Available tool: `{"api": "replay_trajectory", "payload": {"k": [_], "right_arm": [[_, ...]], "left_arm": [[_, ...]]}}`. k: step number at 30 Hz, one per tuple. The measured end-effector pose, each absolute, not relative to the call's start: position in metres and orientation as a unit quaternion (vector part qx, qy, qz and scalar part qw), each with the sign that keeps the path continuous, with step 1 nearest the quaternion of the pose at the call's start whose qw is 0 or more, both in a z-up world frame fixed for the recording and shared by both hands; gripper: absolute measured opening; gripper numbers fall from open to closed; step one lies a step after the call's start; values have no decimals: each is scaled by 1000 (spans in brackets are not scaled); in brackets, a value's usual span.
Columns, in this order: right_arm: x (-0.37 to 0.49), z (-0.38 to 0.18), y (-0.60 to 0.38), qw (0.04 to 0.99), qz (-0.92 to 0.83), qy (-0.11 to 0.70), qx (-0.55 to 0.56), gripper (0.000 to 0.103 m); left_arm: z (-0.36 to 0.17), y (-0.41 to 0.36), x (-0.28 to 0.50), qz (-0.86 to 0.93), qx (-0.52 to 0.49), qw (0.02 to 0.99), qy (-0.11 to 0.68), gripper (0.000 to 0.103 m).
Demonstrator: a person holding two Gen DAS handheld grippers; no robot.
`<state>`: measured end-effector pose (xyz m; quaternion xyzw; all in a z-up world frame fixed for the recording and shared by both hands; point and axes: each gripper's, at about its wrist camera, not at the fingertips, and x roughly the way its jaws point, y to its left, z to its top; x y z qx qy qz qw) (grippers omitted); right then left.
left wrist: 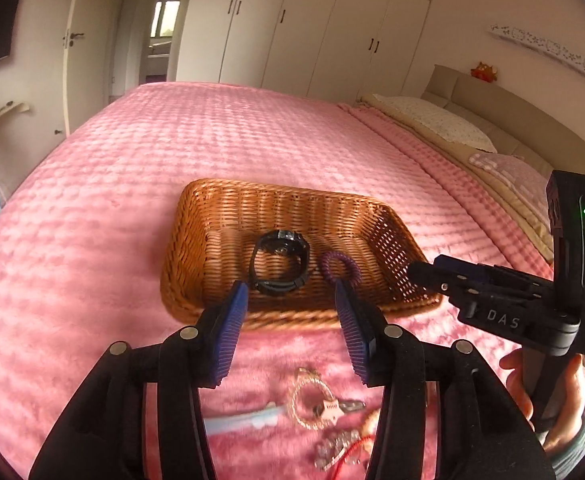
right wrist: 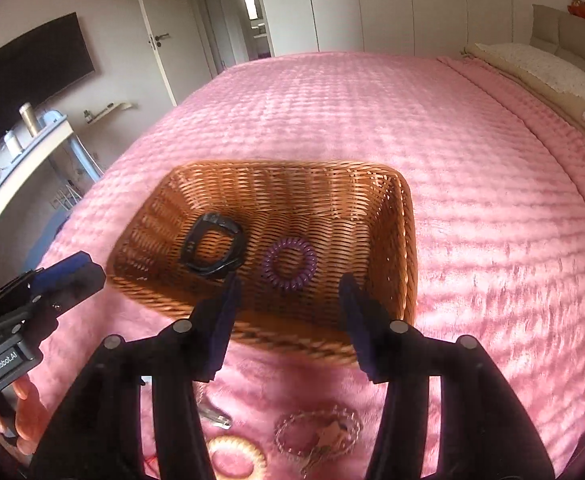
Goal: Organize jewelry
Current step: 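Carry the watch and hair tie into the wicker basket and open both tools, then grasp the red string bracelet with the left tool while the right tool grasps the cream spiral hair tie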
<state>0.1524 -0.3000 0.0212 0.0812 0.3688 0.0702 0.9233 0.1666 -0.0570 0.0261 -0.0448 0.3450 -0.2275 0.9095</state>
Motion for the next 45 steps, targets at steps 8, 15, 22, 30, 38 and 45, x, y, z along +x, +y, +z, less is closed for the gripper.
{"api": "replay_trajectory", "payload": {"k": [8, 15, 22, 30, 38, 45], "right_arm": [[69, 13, -285, 934, 85, 337, 77, 48], [42, -22, -272, 923, 86, 367, 76, 35], [41, -55, -273, 911, 79, 395, 88, 32], [54, -71, -265, 903, 70, 418, 75, 24], [72, -80, -257, 898, 54, 434, 56, 24], [74, -81, -248, 899, 49, 434, 29, 13]], "left_arm": [[16, -38, 90, -269, -52, 901, 335, 45], [-20, -38, 62, -285, -29, 881, 376, 45], [-51, -45, 57, -279, 3, 870, 406, 43], [-71, -64, 59, -271, 40, 864, 423, 38], [-78, -78, 58, -235, 89, 873, 418, 28], [-78, -76, 54, -228, 96, 877, 412, 7]]}}
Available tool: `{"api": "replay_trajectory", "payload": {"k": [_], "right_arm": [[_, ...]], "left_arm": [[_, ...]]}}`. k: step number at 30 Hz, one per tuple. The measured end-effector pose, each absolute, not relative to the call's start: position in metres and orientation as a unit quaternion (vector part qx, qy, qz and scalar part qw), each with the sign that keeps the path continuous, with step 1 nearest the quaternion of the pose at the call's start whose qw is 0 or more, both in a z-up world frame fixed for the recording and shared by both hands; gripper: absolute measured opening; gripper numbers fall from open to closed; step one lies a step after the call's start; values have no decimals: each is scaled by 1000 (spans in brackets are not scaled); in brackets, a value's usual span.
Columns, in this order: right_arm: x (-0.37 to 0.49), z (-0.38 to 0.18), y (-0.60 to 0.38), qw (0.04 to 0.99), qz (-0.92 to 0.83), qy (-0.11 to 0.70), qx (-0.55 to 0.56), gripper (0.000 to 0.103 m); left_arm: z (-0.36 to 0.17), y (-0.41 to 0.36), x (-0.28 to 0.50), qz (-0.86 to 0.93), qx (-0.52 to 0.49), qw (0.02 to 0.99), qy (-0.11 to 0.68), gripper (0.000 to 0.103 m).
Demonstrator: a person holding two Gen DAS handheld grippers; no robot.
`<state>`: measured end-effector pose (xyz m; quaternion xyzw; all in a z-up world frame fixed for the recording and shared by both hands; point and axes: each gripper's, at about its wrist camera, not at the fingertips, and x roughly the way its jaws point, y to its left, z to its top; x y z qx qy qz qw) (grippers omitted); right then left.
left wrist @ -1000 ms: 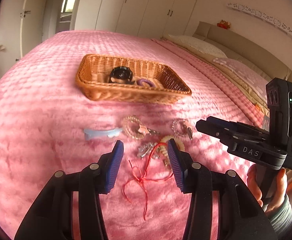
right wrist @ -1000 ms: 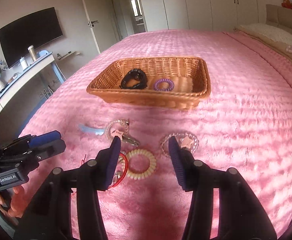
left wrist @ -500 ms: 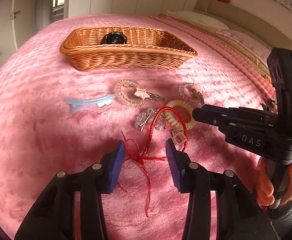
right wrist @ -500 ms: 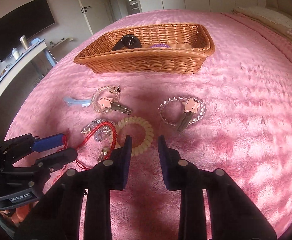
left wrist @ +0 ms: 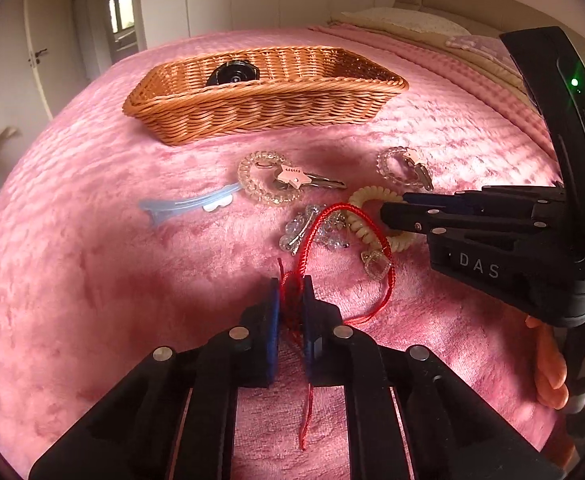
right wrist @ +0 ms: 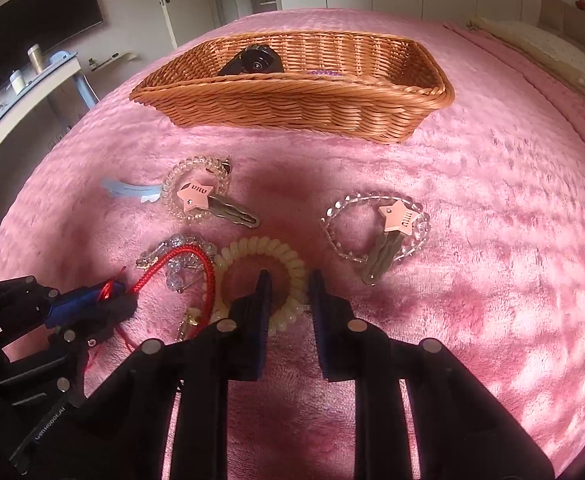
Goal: Organize jewelry
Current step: 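Grasp the red string bracelet with the left tool while the right tool grasps the cream spiral hair tie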
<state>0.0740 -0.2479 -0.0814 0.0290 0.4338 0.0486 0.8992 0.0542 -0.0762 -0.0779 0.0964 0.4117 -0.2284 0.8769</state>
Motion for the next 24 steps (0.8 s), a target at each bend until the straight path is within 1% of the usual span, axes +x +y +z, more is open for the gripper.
{"api": "replay_trajectory", "payload": {"k": [1, 4, 24], "right_arm": [[73, -81, -247, 900, 50, 433, 27, 11], [70, -81, -245, 901, 50, 429, 21, 10], [42, -57, -264, 916, 44, 395, 56, 10]], "left_arm": [[-77, -74, 54, -230, 92, 877, 411, 6], [-75, -67, 49, -238, 76, 879, 405, 5], [-39, -31, 22, -290, -11, 886, 362, 4]]}}
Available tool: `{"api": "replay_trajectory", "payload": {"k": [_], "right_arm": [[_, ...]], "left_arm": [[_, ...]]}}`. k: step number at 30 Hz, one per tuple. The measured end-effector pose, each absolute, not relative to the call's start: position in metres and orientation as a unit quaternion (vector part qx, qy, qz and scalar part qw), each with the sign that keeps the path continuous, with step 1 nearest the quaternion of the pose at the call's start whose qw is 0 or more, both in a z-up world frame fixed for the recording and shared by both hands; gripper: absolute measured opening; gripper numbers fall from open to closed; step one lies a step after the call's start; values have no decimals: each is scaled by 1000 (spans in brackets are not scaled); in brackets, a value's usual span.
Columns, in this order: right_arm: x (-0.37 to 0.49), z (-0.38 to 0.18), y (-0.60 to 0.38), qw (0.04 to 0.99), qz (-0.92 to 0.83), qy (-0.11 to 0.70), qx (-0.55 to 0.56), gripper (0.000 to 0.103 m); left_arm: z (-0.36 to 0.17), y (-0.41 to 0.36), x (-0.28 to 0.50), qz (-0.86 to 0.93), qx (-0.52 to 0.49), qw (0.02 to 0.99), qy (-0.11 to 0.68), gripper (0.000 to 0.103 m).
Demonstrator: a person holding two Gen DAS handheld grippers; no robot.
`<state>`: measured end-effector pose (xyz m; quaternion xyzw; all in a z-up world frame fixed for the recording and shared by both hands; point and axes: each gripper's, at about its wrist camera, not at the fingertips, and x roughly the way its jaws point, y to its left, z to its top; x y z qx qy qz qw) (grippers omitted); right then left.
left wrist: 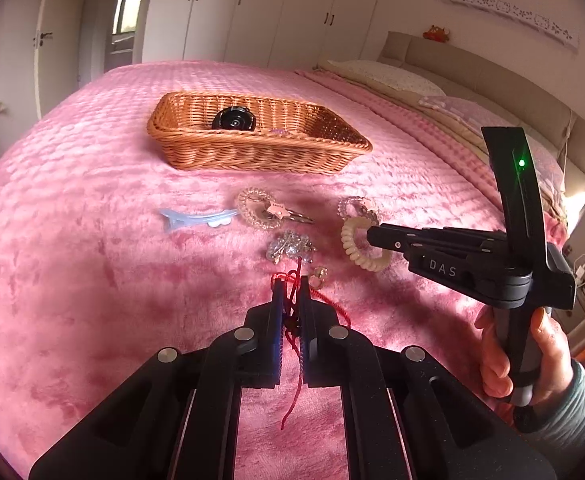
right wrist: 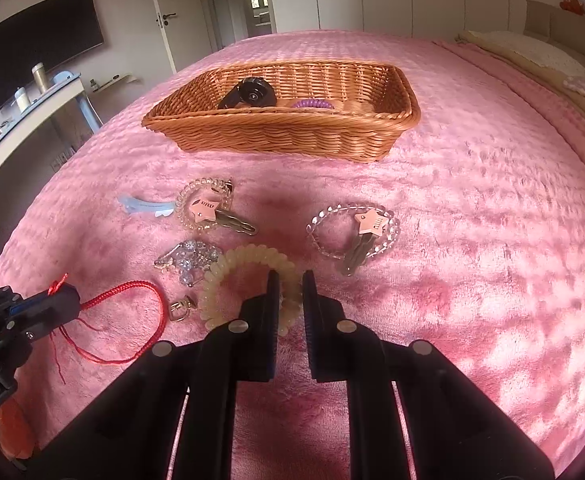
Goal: Organize jewelry
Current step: 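Grasp the red string bracelet with the left tool while the right tool grasps the cream spiral hair tie, then lower the red bracelet and cream hair tie into the basket and open both tools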
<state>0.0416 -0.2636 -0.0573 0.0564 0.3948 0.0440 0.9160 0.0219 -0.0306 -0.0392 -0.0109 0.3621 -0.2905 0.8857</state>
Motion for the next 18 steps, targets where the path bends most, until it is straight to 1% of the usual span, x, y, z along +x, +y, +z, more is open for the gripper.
{"api": "replay_trajectory", "payload": {"k": [11, 18], "right_arm": [[21, -9, -261, 934, 65, 346, 55, 10], [47, 33, -267, 946, 62, 314, 49, 10]], "left_arm": [[7, -20, 20, -313, -38, 895, 314, 4], [50, -33, 55, -318, -21, 906, 280, 4]]}}
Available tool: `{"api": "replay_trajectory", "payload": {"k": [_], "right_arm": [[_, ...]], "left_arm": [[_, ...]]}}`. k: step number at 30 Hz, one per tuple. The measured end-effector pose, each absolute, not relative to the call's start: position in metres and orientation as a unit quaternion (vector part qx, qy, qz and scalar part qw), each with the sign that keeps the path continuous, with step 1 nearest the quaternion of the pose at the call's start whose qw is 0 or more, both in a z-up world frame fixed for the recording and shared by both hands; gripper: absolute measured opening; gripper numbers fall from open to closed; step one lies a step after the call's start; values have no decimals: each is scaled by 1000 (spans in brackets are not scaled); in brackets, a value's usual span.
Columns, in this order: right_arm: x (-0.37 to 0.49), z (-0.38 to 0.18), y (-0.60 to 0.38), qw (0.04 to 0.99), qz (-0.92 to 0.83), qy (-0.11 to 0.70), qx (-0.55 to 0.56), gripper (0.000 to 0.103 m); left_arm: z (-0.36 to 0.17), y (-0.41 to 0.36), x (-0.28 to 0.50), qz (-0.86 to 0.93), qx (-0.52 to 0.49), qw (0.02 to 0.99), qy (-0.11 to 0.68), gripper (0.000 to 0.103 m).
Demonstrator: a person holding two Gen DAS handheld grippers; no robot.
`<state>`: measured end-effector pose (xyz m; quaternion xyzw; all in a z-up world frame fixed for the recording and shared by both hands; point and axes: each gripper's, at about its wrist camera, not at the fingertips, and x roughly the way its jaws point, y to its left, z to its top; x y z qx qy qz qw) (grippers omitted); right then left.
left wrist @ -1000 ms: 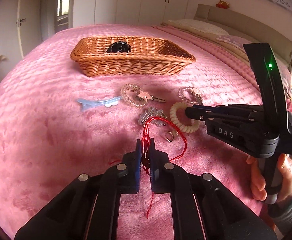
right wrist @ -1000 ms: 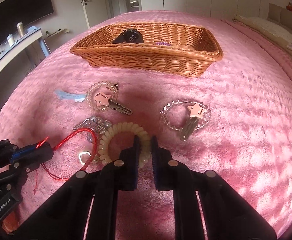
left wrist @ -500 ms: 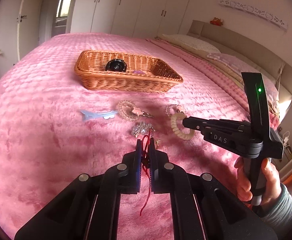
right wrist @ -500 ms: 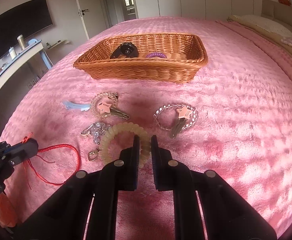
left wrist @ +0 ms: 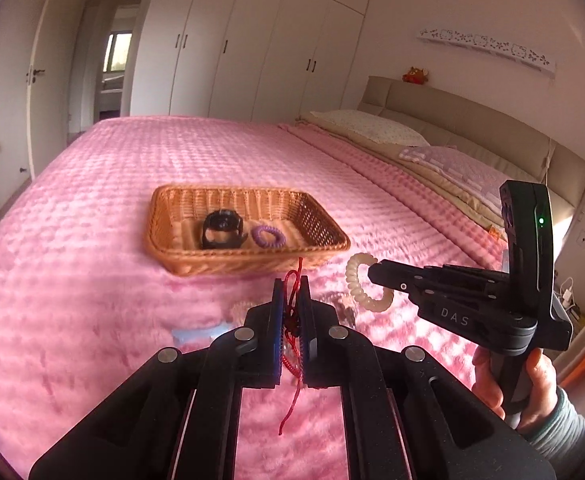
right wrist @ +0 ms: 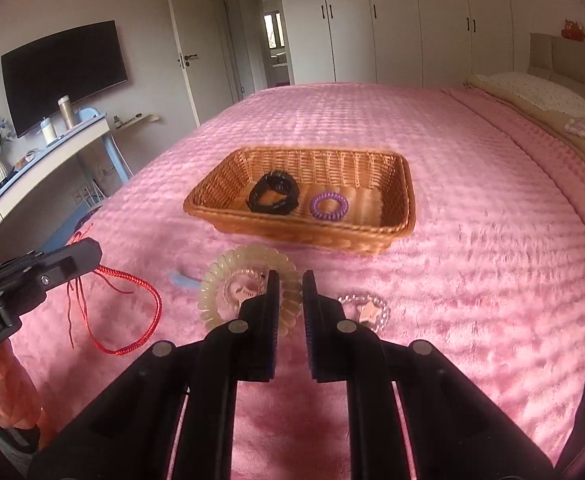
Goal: Organize jewelry
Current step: 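Lower the red bracelet and cream hair tie into the basket and open both tools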
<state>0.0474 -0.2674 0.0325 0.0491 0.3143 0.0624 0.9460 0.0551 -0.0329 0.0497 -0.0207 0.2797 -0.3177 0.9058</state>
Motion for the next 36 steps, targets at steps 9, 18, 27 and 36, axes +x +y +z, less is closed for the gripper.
{"api": "replay_trajectory", "payload": {"k": [9, 18, 27, 36], "right_arm": [[144, 50, -288, 945, 30, 322, 48, 10], [235, 23, -292, 925, 0, 377, 46, 10], [285, -14, -291, 901, -9, 433, 30, 10], [298, -30, -290, 887, 1, 460, 37, 10]], "left_arm": [[86, -62, 149, -306, -13, 917, 255, 4], [60, -75, 240, -264, -26, 921, 284, 4], [8, -68, 283, -230, -48, 917, 323, 4], [-18, -72, 291, -228, -33, 900, 371, 4]]}}
